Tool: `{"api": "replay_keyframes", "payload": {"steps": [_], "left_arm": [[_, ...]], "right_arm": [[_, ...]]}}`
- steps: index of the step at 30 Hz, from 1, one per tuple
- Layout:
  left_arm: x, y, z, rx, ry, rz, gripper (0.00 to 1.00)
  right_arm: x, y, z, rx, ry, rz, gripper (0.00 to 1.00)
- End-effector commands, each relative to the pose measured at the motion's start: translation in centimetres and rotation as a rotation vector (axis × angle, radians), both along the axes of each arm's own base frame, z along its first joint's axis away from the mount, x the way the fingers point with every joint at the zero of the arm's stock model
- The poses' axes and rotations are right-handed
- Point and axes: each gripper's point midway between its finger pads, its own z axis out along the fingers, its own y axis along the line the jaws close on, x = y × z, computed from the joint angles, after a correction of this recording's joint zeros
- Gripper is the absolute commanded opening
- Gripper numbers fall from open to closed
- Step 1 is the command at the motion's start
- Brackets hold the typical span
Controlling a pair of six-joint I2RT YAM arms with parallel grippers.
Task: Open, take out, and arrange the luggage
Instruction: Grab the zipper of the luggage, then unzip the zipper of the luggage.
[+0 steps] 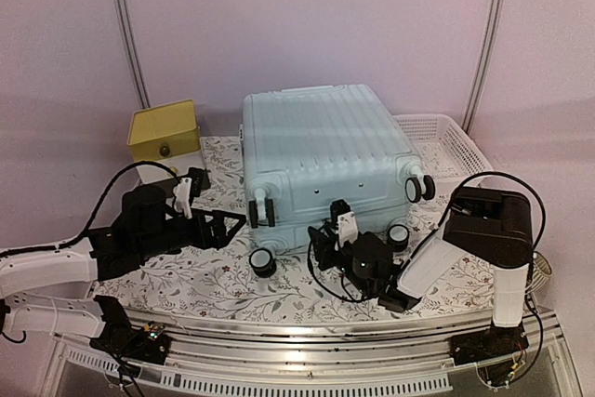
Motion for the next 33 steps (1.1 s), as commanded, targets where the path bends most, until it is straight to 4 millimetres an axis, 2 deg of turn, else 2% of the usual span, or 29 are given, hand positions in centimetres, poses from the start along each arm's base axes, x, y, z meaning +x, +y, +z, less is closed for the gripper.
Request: {"api": "replay_keyframes", "payload": {"steps": [1, 5, 9, 20, 26, 33], "left_arm": [[0.1, -0.1, 0.7, 0.002, -0.022, -0.005, 0.98], [0.1, -0.2, 0.8, 0.001, -0.022, -0.009, 0.98], [0.1, -0.2, 0.8, 0.001, -0.018, -0.009, 0.98], [0.0, -0.4, 1.1, -0.004, -0.002, -0.015, 0.98], [-0.3, -1.0, 1.7, -0.038, 0.029, -0.038, 0.98], [-1.8, -3.0, 2.2, -0.106, 0.094, -0.103, 0.98]], "right_arm": [[1.7, -0.6, 0.1, -0.03, -0.019, -0.065, 0.35], [1.7, -0.9, 0.2, -0.061, -0.021, -0.068, 0.13], [1.7, -2.6, 0.6, -0.079, -0.023, -0.113, 0.03], [1.7, -8.1, -0.3, -0.098, 0.047, -0.185, 0.02], [1.4, -8.6, -0.4, -0.097, 0.055, -0.182, 0.02], [1.3, -8.2, -0.3, -0.101, 0.054, -0.15, 0.02]]}}
